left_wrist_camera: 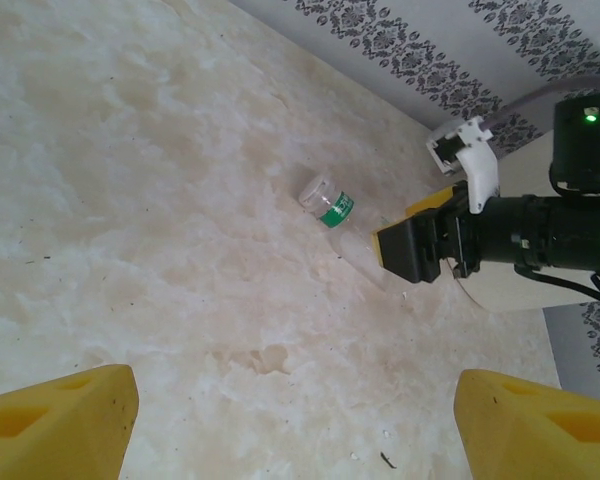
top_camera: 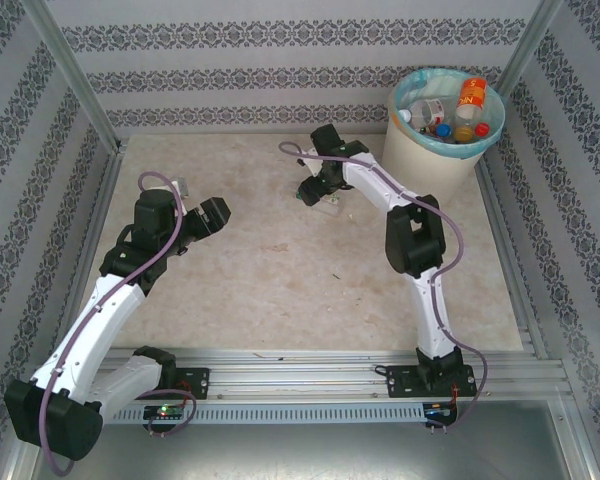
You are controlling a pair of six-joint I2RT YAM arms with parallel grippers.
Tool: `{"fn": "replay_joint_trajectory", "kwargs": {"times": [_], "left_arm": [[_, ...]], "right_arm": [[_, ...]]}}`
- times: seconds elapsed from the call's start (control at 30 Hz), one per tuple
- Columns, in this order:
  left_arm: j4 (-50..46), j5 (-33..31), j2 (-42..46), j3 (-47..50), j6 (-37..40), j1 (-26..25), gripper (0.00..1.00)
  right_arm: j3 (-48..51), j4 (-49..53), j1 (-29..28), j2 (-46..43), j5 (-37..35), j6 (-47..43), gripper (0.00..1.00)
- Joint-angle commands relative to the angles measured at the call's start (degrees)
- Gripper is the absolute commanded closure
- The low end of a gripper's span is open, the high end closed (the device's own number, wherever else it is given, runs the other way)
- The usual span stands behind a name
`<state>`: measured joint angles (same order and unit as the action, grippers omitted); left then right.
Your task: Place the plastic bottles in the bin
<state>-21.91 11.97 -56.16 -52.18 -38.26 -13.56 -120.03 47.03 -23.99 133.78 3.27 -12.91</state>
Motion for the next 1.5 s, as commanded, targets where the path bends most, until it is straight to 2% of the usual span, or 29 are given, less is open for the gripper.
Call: {"fn": "replay_joint_trajectory", "kwargs": {"times": [0.0, 0.27, 0.4, 0.53, 0.67, 0.93, 1.03, 1.17, 1.23, 1.33, 1.47], "left_arm": [[-1.73, -0.06, 1.29, -0.77, 1.33, -0.82, 0.17], [-1.82, -0.08, 2.02, -0.24, 0.82, -0.77, 0.17], [-1.82, -0.16, 2.16, -0.20, 0.90, -0.78, 0.17], [-1.47, -0.02, 2.16, -0.03, 0.82, -0.79, 0.17], [-0.86, -0.14, 2.21, 0.16, 0.73, -0.79, 0.17], [-0.28, 0.30, 1.40, -1.85, 2.73, -1.26, 0.18], [-1.06, -0.43, -0.50, -5.09, 5.24, -3.66, 0.19], [-2.12, -2.97, -4.81, -9.93, 8.91, -9.46, 0.19], [-2.52, -3.18, -7.14, -11.67, 9.60, -11.56, 0.19], [-2.38, -3.24, -9.45, -12.62, 9.69, -13.41, 0.19], [-1.95, -3.64, -10.82, -12.53, 9.27, -14.93, 0.19]], "right_arm": [[-5.67, 6.78, -0.35, 3.78, -2.55, -3.47, 0.22], [-8.87, 11.49, -1.06, 7.54, -0.42, -5.24, 0.27], [-9.08, 12.52, -1.06, 7.40, -0.67, -5.20, 0.36], [-9.69, 13.79, -1.10, 6.31, -1.96, -4.66, 0.51], [-8.93, 14.69, -1.20, 0.92, 0.08, -1.92, 0.57], [-1.88, 9.54, -1.66, -19.85, 6.37, 6.73, 0.60], [-2.53, 7.93, -1.04, -25.86, 3.13, 9.40, 0.61], [-8.13, 7.31, 1.59, -29.61, -5.72, 11.67, 0.63], [-13.34, 8.03, 4.05, -28.85, -12.04, 11.95, 0.64], [-20.79, 9.89, 7.55, -26.22, -15.84, 12.76, 0.63], [-32.73, 12.48, 12.64, -19.35, -24.65, 12.08, 0.63]]}}
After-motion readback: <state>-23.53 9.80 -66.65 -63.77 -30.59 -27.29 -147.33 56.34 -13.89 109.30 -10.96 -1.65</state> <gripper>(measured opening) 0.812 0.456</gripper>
